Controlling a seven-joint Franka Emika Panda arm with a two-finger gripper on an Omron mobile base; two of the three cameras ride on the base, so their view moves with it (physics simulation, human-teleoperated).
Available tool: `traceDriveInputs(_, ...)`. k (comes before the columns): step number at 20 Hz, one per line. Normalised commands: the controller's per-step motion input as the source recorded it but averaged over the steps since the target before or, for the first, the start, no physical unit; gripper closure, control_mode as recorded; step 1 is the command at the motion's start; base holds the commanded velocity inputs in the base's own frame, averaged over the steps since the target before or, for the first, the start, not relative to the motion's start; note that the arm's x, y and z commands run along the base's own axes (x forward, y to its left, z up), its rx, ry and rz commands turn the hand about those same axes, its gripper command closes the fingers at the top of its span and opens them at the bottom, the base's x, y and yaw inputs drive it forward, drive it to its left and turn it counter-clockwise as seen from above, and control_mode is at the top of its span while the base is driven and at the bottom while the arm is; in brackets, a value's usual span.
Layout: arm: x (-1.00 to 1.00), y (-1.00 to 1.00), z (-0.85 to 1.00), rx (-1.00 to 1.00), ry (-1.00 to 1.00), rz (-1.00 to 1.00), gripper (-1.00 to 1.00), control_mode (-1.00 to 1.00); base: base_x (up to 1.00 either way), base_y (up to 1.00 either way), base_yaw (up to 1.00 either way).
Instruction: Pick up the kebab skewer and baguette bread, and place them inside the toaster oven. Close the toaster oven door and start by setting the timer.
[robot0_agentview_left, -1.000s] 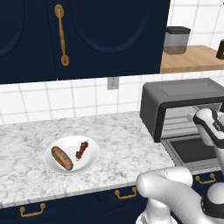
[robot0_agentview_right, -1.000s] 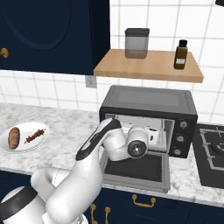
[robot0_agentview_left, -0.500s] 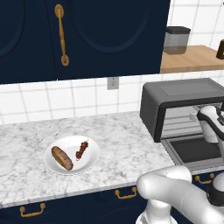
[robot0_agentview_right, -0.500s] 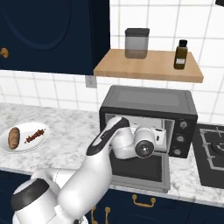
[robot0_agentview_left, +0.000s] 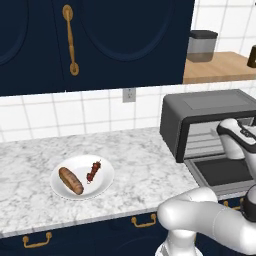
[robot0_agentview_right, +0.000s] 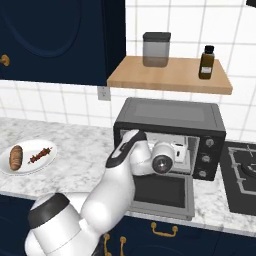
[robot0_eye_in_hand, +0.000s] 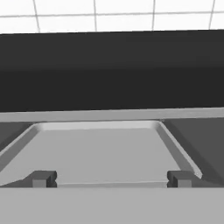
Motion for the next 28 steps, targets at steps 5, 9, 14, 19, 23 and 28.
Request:
traceDriveInputs(5,0.0,0.0,-0.27,-0.03,0.0,0.0,-1.0,-1.0,0.0,0.0,0.0)
traceDriveInputs(9,0.17,0.0,0.0,0.0,0.0,0.0,-1.0,-1.0,0.0,0.0,0.0)
traceDriveInputs(14,0.21,0.0,0.0,0.0,0.02,0.0,-1.0,-1.0,0.0,0.0,0.0)
traceDriveInputs(19,0.2,0.0,0.0,0.0,0.05,0.0,-1.0,-1.0,0.0,0.0,0.0)
traceDriveInputs(23,0.27,0.0,0.0,0.0,0.03,0.0,-1.0,-1.0,0.0,0.0,0.0)
traceDriveInputs(28,0.29,0.0,-0.02,0.0,0.0,0.0,-1.0,-1.0,0.0,0.0,0.0)
